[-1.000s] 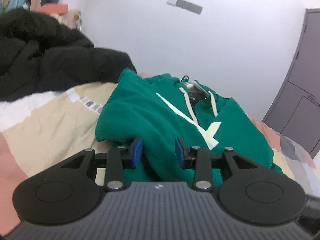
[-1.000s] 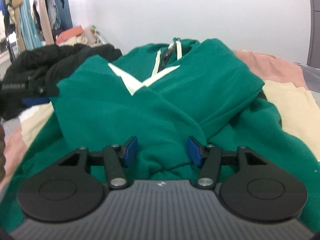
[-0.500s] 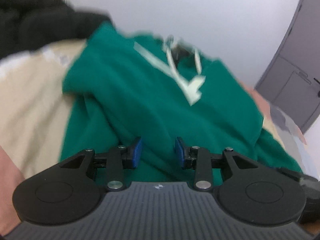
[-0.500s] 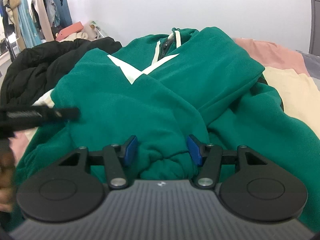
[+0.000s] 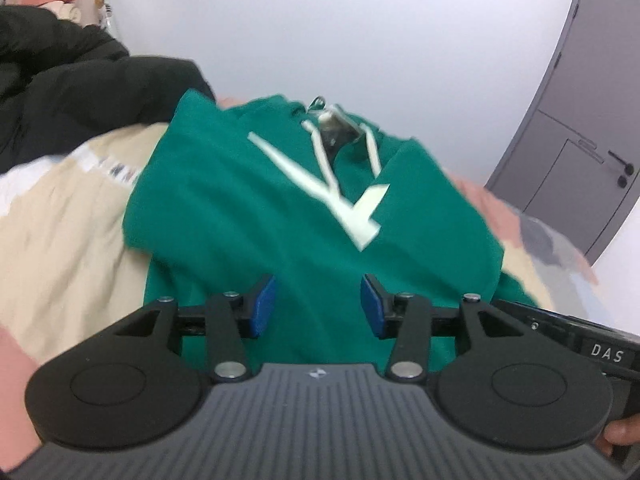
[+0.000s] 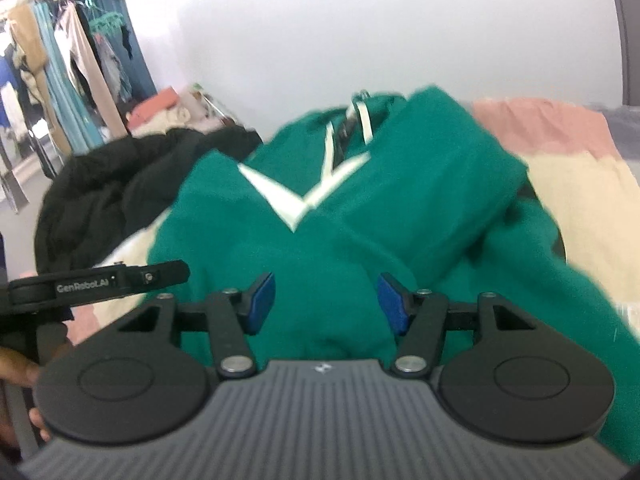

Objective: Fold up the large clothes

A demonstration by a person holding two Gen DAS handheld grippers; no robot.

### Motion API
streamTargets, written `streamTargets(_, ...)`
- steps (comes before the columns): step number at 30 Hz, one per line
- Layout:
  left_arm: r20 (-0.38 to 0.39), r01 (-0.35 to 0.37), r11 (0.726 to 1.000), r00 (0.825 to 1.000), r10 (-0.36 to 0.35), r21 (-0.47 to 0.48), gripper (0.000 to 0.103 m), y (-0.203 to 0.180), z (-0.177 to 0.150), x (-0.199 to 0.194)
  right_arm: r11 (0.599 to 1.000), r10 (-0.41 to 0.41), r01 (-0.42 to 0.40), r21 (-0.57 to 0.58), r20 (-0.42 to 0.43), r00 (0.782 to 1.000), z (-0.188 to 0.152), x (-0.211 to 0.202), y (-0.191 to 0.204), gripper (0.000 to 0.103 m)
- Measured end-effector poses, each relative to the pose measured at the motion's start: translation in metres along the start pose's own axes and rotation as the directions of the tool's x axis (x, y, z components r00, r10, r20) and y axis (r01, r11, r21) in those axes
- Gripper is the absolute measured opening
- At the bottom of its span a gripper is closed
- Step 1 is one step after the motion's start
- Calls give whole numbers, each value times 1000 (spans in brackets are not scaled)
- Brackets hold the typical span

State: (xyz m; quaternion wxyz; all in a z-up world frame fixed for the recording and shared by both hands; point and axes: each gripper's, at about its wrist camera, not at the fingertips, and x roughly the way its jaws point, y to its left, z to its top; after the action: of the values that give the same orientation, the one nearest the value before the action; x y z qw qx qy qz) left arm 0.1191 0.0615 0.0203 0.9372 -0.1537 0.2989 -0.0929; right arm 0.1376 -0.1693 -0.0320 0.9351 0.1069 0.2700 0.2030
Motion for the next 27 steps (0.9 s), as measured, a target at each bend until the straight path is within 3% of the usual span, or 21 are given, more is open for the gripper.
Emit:
streamTargets(3,10,-6,1000,1000,6,-1,54,0,35,8,1000,9,-9,-2,8,1000,30,10,-3,60)
streamTargets(8,-18,-32,999,999,32,-1,58,6,109,57,1000,-2,1,8,12,1000,99,55,-9,60)
streamTargets(12,-28,-38,998,999,37,-54,63,21,167,127,1000,-5,5,16,25,1000,152,114,-15,65)
streamTargets(16,-29,-42,992,999,39,-116,63,47,214,216,1000,-11,11,7,36,999,198,199,-24,66)
streamTargets(18,-35,-48,990,998,43,-136,63,60,231,259,999,-32,31,16,40,999,215,242,-31,82)
streamTargets(21,-31,-68,984,997,64,-164,63,80,248,323,997,-74,72,33,40,996,233,306,-47,84)
streamTargets(24,-48,-70,977,997,61,-201,63,101,257,379,994,-94,95,61,-12,995,240,365,-66,84)
streamTargets(27,-12,-79,978,997,78,-193,63,108,260,411,988,-101,105,116,-41,994,241,408,-86,83)
